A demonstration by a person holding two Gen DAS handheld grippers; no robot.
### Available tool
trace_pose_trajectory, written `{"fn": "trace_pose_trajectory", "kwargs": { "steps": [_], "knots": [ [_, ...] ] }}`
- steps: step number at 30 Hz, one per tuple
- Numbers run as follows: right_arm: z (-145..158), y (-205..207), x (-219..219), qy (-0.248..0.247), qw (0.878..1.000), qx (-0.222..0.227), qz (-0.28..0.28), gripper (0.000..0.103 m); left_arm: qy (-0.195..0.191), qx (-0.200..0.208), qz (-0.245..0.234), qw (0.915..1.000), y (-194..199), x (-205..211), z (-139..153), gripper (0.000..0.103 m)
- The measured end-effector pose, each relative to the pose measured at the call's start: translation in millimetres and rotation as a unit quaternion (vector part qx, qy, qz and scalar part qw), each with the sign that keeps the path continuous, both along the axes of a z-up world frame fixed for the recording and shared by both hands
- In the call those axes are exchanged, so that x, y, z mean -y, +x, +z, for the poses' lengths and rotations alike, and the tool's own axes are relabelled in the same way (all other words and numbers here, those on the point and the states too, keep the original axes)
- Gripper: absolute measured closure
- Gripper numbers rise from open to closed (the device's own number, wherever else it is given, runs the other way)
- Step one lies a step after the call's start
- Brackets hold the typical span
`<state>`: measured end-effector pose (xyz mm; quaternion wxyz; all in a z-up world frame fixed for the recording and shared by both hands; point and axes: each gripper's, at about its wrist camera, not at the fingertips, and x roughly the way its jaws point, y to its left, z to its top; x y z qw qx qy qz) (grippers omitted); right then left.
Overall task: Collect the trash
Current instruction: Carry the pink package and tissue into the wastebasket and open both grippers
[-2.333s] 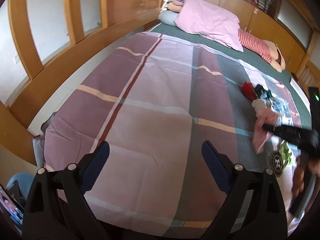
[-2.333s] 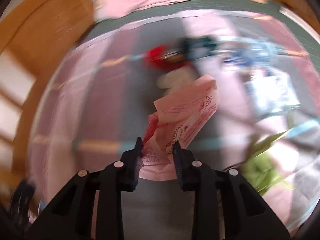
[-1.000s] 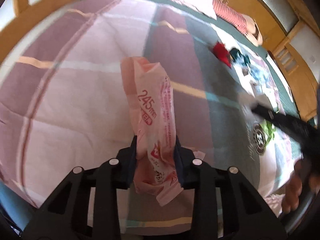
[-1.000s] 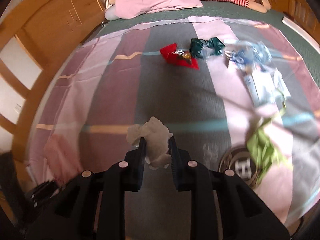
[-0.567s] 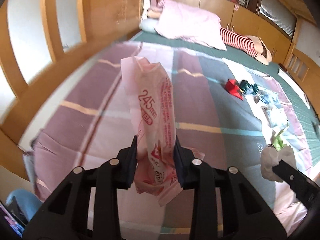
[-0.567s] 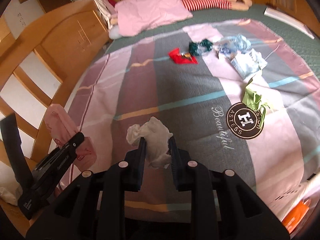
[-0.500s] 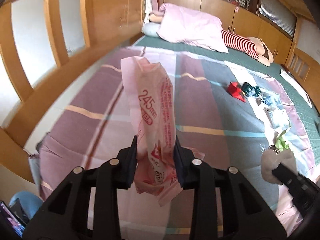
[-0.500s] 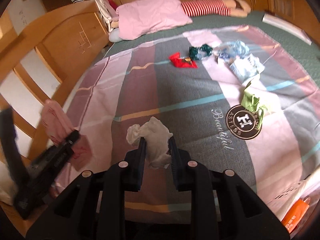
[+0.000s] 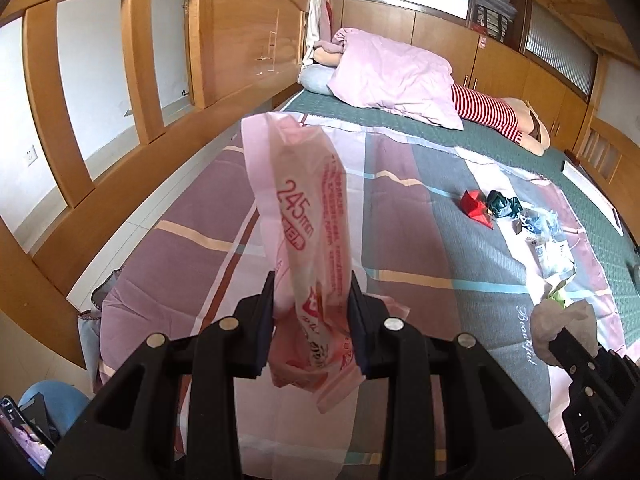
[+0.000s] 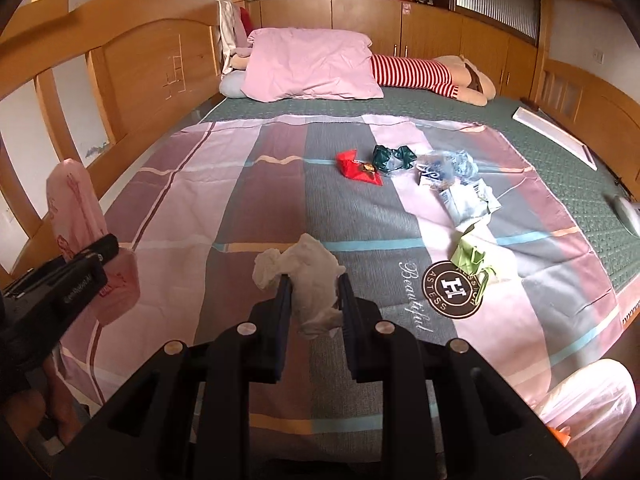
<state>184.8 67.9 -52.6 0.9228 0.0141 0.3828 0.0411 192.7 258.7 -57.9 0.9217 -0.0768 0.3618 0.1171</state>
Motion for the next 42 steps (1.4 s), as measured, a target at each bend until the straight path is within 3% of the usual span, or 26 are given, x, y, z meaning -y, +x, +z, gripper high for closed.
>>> {"fn": "trace_pose_trajectory", "kwargs": {
  "steps": [5, 9, 13, 16, 19, 24, 26, 28, 31, 34, 36, 40, 42],
  "knots": [
    [0, -1, 6, 0.004, 1.0, 0.004, -0.016, 0.079, -0.003, 0.002, 0.0, 1.0, -3, -2, 1, 0.07],
    [13, -13, 19, 0.028, 0.998, 0.043, -0.032, 0.079, -0.012, 0.004, -0.005, 0.9999, -2, -5, 2, 0.07],
    [35, -30, 64, 0.032, 0.996, 0.056, -0.062, 0.079, -0.06, 0.005, -0.043, 0.9973, 0, -6, 0, 0.07],
    [52, -49, 110, 0.016, 0.994, 0.055, -0.089, 0.079, -0.137, 0.003, -0.111, 0.9843, 3, 4, -2, 0.07],
    [55, -71, 155, 0.012, 0.994, 0.022, -0.108, 0.079, -0.194, 0.006, -0.197, 0.9611, 4, 24, 0, 0.07],
    [32, -108, 213, 0.032, 0.989, -0.064, -0.126, 0.079, -0.225, 0.017, -0.291, 0.9299, -8, 56, 3, 0.07],
    [21, -118, 225, 0.038, 0.988, -0.091, -0.12, 0.079, -0.22, 0.002, -0.309, 0.9253, -19, 70, 1, 0.07],
    [5, -129, 235, 0.048, 0.986, -0.123, -0.106, 0.072, -0.213, -0.005, -0.31, 0.9265, -34, 86, 1, 0.07],
    [-9, -137, 255, 0.114, 0.978, -0.142, -0.106, 0.069, -0.251, -0.017, -0.318, 0.914, -59, 113, -4, 0.07],
    [-14, -140, 273, 0.186, 0.966, -0.146, -0.106, 0.062, -0.266, -0.031, -0.324, 0.9072, -83, 144, -8, 0.07],
    [-14, -144, 286, 0.205, 0.962, -0.137, -0.114, 0.051, -0.255, -0.046, -0.345, 0.9022, -96, 169, -9, 0.069],
    [-12, -153, 319, 0.236, 0.954, -0.108, -0.15, 0.044, -0.213, -0.08, -0.391, 0.8918, -118, 223, -10, 0.065],
    [-13, -154, 334, 0.252, 0.949, -0.099, -0.16, 0.039, -0.192, -0.093, -0.412, 0.8857, -129, 252, -14, 0.056]
  ]
}}
